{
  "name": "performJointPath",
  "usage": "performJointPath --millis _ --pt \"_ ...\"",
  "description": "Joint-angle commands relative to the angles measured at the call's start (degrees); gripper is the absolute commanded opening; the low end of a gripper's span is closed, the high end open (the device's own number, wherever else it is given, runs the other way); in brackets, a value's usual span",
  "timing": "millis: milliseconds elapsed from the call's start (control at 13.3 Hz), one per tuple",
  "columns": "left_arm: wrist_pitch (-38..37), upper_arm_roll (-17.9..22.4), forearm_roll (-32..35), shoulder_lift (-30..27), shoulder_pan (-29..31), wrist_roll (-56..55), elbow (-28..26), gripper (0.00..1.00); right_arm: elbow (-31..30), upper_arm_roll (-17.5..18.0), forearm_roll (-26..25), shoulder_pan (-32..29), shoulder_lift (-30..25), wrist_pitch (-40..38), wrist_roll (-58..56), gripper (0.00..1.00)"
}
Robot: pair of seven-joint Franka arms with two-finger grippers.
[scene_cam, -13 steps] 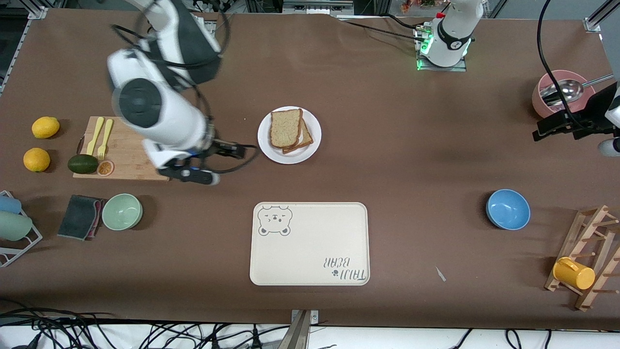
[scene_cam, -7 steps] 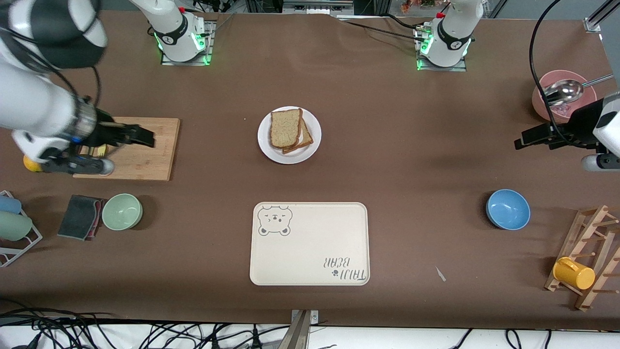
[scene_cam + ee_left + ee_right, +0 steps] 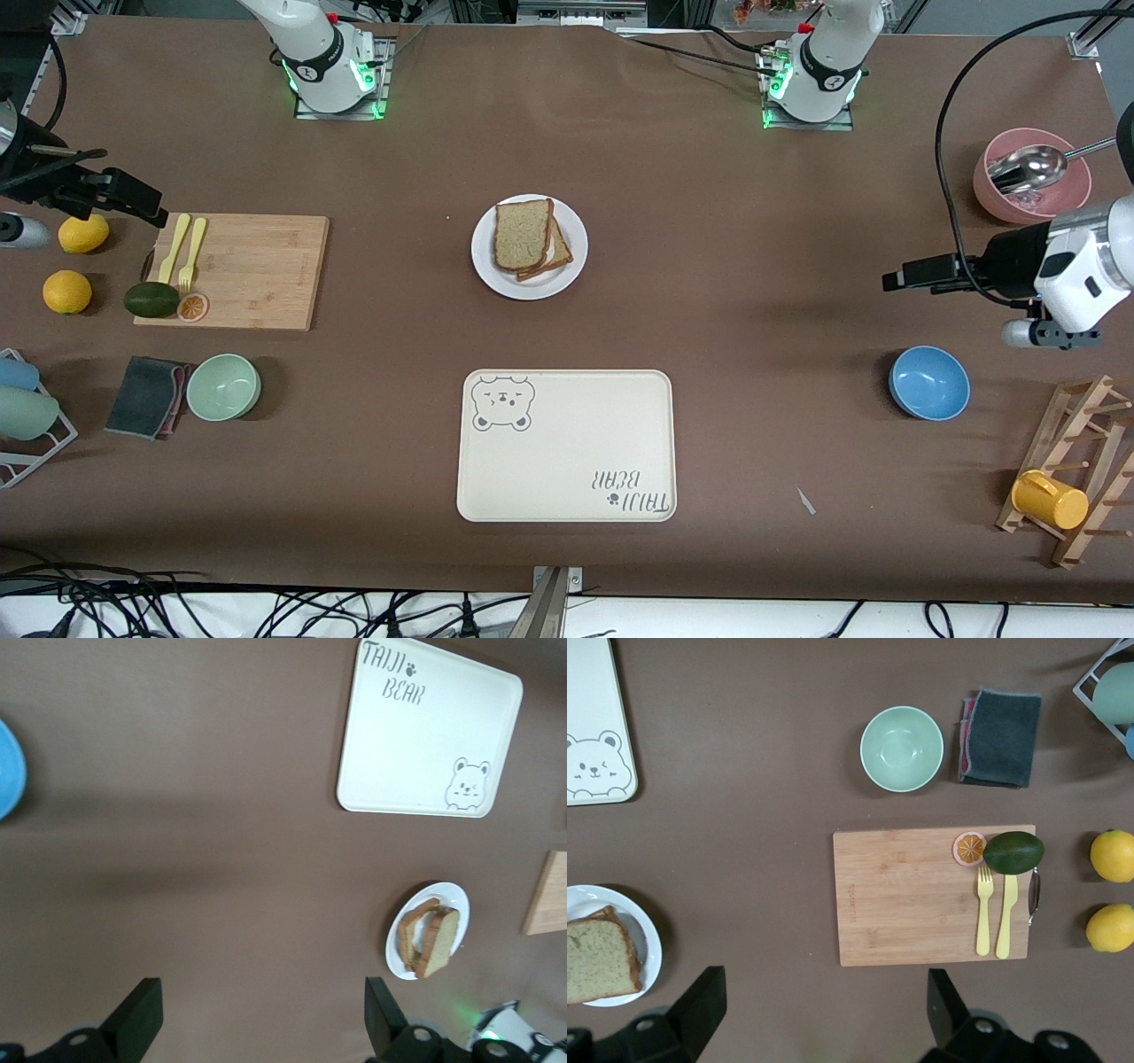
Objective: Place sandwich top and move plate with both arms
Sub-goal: 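Move the left gripper from its rest pose toward the white plate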
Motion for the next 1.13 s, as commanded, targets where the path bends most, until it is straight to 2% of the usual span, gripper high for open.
performJointPath --millis 0,375,1051 --pt "0.8 -0.1 -5.0 2.0 1.4 3.1 0.0 1.0 -2.9 -0.9 1.0 -0.6 -2.1 0.7 -3.0 1.0" --pt "0.8 -0.1 -12.6 3.8 1.5 3.2 -1.0 1.0 -2.5 -0.8 1.0 -0.5 -1.9 1.1 -3.0 1.0" --pt "0.1 0.4 -9.1 2.6 1.9 2.2 -0.2 1.0 -2.4 -0.9 1.1 -0.5 -1.6 1.6 -2.9 1.0"
